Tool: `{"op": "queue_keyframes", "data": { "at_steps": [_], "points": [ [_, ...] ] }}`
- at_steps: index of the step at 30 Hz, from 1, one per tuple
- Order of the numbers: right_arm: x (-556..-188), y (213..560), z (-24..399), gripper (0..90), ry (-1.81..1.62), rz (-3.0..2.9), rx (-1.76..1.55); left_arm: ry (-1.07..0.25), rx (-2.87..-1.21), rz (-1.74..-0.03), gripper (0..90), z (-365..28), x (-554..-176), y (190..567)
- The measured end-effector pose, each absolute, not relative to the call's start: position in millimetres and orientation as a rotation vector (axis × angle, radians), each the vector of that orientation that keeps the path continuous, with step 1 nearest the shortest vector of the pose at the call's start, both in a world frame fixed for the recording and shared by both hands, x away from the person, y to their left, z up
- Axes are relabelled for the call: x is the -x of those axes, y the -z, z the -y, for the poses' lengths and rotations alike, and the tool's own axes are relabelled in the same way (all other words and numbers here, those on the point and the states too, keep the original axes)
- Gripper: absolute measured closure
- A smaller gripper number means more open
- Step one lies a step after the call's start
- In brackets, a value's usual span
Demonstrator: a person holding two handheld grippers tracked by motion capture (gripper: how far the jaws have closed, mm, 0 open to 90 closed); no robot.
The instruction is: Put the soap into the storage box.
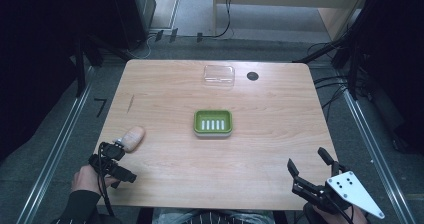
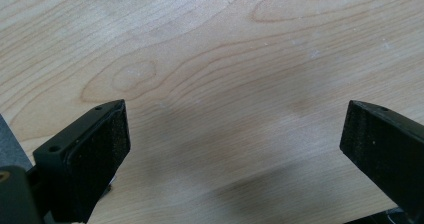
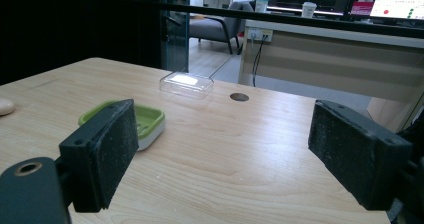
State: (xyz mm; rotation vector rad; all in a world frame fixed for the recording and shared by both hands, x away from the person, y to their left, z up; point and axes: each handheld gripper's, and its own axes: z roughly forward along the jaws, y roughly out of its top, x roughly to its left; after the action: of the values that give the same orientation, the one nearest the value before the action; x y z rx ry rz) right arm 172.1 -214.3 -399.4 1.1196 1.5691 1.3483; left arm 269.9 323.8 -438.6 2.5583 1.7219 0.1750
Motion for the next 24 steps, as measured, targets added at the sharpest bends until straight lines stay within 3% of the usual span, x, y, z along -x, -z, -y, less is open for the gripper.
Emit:
{"op": "queue_keyframes", "data": {
  "at_steps": [24],
  "points": [
    [-173.7,399.5,213.5,13.2,-1.354,-1.571,-1.118,-0.223,-2.571,-1.688,0.0,-325.4,-277.4,431.5]
  ]
}}
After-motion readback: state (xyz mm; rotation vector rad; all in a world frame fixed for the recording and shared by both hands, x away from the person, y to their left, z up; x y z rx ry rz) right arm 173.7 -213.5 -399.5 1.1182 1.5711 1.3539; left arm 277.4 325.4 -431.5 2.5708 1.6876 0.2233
